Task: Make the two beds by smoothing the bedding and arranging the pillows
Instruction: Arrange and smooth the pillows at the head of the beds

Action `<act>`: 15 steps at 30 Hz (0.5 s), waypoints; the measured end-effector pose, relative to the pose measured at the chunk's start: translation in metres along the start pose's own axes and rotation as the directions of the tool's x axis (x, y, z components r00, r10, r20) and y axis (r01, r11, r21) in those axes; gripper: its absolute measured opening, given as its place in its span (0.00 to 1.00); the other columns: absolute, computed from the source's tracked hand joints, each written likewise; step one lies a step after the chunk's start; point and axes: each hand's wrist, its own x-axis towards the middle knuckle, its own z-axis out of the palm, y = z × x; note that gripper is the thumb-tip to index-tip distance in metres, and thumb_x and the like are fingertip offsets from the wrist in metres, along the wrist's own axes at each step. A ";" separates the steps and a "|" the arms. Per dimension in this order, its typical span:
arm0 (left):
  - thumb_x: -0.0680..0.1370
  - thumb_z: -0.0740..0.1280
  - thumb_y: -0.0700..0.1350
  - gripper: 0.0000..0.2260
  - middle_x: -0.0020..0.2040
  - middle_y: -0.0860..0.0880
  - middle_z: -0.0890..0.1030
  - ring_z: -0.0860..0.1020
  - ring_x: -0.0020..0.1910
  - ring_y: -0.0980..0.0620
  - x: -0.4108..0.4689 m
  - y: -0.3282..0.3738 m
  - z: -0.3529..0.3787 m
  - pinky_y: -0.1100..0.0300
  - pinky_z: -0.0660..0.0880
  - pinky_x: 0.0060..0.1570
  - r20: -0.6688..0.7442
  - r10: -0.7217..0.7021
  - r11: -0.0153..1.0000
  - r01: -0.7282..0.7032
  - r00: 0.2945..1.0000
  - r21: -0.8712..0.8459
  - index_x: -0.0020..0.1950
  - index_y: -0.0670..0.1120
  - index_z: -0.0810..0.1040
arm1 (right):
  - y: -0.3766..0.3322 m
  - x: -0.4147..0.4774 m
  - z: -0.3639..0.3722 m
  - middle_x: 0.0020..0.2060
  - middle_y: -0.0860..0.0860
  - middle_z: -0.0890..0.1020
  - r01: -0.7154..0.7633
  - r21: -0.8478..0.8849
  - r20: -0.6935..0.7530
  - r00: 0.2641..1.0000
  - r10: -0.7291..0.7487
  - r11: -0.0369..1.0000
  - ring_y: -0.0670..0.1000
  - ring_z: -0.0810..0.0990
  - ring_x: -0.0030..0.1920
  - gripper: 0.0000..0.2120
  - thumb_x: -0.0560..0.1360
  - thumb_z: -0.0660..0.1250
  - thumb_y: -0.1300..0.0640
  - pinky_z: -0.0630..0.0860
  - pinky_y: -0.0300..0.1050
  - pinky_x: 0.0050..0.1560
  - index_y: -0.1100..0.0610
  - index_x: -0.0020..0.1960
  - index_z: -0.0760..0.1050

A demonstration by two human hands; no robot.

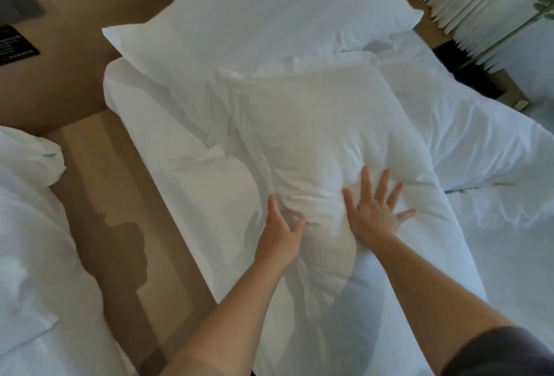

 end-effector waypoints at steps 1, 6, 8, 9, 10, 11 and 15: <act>0.80 0.62 0.55 0.36 0.79 0.47 0.57 0.65 0.73 0.46 0.003 -0.006 -0.007 0.56 0.65 0.66 0.014 0.034 0.998 -0.035 0.999 0.049 0.80 0.50 0.42 | 0.001 0.005 0.001 0.77 0.47 0.32 -0.018 -0.009 0.000 1.000 0.018 1.000 0.59 0.33 0.77 0.32 0.77 0.40 0.30 0.42 0.78 0.68 0.37 0.76 0.33; 0.82 0.56 0.56 0.34 0.80 0.47 0.44 0.49 0.79 0.46 -0.013 -0.042 -0.053 0.47 0.56 0.74 0.056 0.104 0.861 -0.118 0.993 0.494 0.79 0.50 0.37 | -0.014 -0.020 -0.012 0.78 0.50 0.37 0.044 -0.115 -0.140 0.988 -0.060 0.992 0.60 0.36 0.78 0.31 0.78 0.42 0.36 0.43 0.76 0.69 0.40 0.78 0.37; 0.83 0.52 0.57 0.33 0.80 0.46 0.40 0.43 0.79 0.44 -0.026 -0.056 -0.081 0.43 0.51 0.75 -0.014 0.121 0.725 -0.079 0.993 0.685 0.79 0.49 0.35 | -0.041 -0.043 -0.009 0.79 0.52 0.38 0.186 -0.229 -0.150 0.963 -0.223 0.956 0.60 0.37 0.78 0.30 0.78 0.39 0.36 0.42 0.74 0.70 0.41 0.78 0.35; 0.83 0.50 0.58 0.32 0.80 0.45 0.39 0.41 0.78 0.43 -0.035 -0.063 -0.098 0.43 0.49 0.76 -0.054 0.131 0.671 -0.048 0.990 0.740 0.78 0.49 0.34 | -0.059 -0.055 -0.005 0.79 0.52 0.39 0.267 -0.270 -0.136 0.941 -0.311 0.925 0.60 0.38 0.78 0.30 0.78 0.37 0.36 0.42 0.74 0.70 0.41 0.77 0.35; 0.83 0.49 0.58 0.32 0.79 0.45 0.38 0.40 0.78 0.43 -0.044 -0.071 -0.115 0.42 0.48 0.75 -0.093 0.146 0.629 -0.020 0.985 0.777 0.78 0.48 0.35 | -0.078 -0.069 0.000 0.79 0.52 0.42 0.340 -0.298 -0.116 0.915 -0.387 0.892 0.61 0.40 0.78 0.30 0.77 0.37 0.35 0.42 0.74 0.70 0.41 0.77 0.37; 0.83 0.49 0.59 0.32 0.79 0.44 0.38 0.40 0.78 0.42 -0.055 -0.079 -0.132 0.41 0.47 0.75 -0.133 0.159 0.596 0.012 0.978 0.803 0.78 0.48 0.35 | -0.098 -0.082 0.006 0.79 0.53 0.43 0.404 -0.330 -0.088 0.887 -0.454 0.853 0.61 0.41 0.78 0.30 0.77 0.38 0.35 0.43 0.74 0.70 0.41 0.77 0.38; 0.82 0.48 0.60 0.32 0.79 0.41 0.38 0.39 0.78 0.40 -0.104 -0.131 -0.203 0.36 0.45 0.74 -0.276 0.121 0.517 0.176 0.954 0.837 0.79 0.47 0.37 | -0.179 -0.140 0.027 0.79 0.54 0.48 0.596 -0.461 0.033 0.752 -0.659 0.657 0.62 0.47 0.78 0.31 0.78 0.42 0.36 0.49 0.74 0.70 0.44 0.79 0.47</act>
